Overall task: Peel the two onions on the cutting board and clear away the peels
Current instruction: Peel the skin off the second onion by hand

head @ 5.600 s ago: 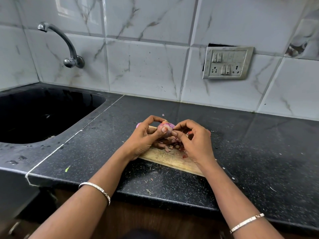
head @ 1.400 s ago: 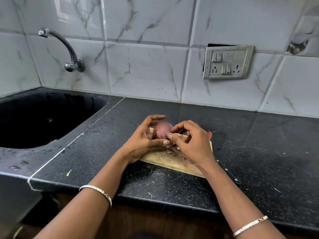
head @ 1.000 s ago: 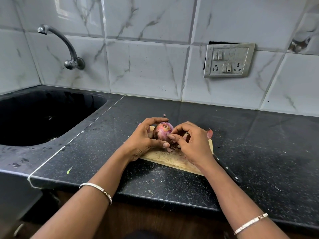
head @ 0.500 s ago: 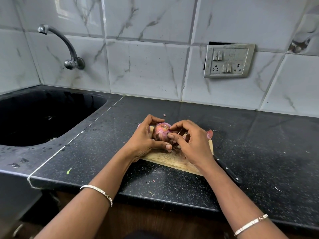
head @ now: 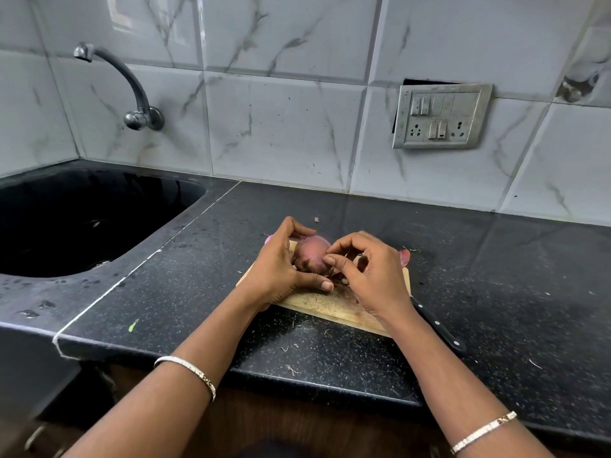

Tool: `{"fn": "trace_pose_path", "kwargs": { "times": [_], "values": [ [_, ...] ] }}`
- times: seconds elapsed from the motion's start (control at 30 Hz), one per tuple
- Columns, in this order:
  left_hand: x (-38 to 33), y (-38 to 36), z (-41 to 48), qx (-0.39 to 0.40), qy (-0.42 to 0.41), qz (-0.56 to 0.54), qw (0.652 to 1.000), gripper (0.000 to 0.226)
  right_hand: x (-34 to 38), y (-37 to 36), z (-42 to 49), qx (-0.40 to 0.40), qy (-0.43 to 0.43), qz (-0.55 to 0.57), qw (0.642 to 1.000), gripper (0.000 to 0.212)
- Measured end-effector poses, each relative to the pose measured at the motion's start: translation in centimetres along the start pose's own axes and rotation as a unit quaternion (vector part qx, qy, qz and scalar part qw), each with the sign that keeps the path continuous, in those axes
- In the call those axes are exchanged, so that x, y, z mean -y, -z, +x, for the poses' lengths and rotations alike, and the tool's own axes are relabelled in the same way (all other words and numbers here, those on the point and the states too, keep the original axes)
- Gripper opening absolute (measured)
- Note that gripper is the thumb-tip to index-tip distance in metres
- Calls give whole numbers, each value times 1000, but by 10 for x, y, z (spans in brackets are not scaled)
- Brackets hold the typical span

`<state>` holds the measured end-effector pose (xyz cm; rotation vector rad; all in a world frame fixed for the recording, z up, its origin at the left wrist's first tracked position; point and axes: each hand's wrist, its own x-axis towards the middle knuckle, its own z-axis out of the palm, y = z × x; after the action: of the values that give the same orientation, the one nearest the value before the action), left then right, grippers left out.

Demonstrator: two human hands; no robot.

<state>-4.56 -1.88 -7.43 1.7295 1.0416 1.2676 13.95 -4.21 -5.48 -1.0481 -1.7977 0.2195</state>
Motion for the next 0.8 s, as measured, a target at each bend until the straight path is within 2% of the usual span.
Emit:
{"fn": "trace_pose_path", "kwargs": {
  "times": [0.27, 0.43, 0.53, 0.63, 0.7, 0.8],
  "values": [
    [3, 1, 1, -1, -1, 20, 1000, 89, -1, -4, 0, 21, 12, -47, 999, 11],
    [2, -1, 2, -2, 8, 4, 1000, 88, -3, -6, -1, 70, 39, -95, 992, 13],
    [0, 1, 1, -16, 31, -49, 998, 89, -6, -7, -2, 87, 52, -114, 988, 19],
    [-6, 0, -2, -22, 49, -104, 993, 81, -6, -4, -1, 57, 49, -111, 991, 21],
    [-8, -1, -2, -23, 56, -128, 990, 76, -4, 0, -1, 26, 39, -79, 996, 17],
    [-8, -1, -2, -13, 57, -134, 989, 71, 4, 5, 0, 15, 40, -20, 999, 22]
  ]
}}
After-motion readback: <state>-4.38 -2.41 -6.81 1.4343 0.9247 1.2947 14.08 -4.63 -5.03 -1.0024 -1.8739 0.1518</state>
